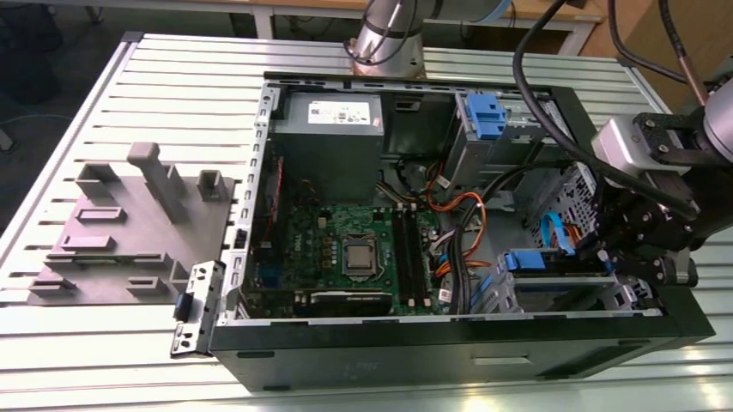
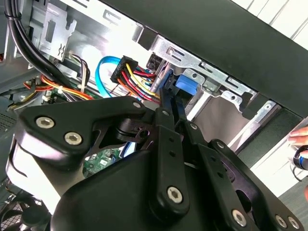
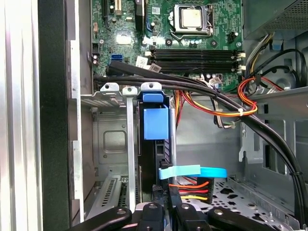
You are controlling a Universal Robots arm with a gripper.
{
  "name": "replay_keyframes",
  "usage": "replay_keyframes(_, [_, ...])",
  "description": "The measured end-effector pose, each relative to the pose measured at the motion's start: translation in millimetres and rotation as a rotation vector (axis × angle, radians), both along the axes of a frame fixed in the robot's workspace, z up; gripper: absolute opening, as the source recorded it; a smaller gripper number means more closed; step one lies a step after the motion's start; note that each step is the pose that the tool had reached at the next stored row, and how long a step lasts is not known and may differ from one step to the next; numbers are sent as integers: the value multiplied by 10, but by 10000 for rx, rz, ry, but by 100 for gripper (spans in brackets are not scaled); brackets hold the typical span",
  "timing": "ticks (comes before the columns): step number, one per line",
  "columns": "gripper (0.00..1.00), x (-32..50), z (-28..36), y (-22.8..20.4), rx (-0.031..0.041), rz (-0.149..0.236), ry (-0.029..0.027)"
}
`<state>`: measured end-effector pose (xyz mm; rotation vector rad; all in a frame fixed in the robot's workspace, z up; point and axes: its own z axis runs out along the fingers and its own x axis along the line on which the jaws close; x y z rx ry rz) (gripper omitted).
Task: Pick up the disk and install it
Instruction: 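Insert the second disk wire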
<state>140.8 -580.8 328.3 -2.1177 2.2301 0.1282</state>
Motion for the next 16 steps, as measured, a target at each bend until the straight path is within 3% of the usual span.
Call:
replay_keyframes(10, [16,0,-10,1,10,0,2])
replay_keyframes(12, [24,-1,-11,0,10,-1,1])
replay_keyframes(16, [24,0,2,0,-1,-1,1])
